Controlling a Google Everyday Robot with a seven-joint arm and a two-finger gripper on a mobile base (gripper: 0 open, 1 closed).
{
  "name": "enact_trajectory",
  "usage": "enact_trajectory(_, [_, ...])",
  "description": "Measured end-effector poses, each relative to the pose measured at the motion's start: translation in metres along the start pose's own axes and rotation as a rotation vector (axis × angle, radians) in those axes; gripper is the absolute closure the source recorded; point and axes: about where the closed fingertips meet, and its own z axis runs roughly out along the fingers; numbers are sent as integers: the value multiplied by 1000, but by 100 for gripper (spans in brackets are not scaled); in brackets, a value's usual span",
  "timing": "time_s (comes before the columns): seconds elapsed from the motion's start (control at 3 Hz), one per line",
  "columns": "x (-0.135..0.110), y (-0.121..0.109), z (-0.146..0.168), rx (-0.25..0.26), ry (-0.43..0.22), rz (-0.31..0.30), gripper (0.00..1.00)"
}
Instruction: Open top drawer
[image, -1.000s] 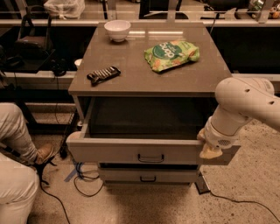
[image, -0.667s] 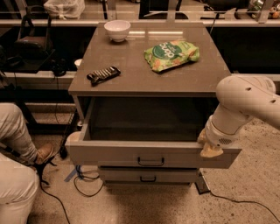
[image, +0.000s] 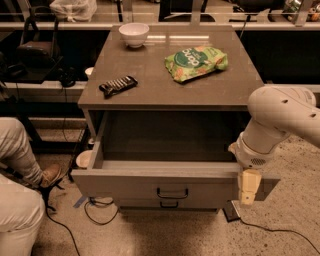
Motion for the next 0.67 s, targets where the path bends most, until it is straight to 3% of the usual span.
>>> enact_trajectory(0.33, [-4,3,12,-27,-14,-29,0])
enact_trajectory(0.67, [-5,9,25,-47,-31,-43,18])
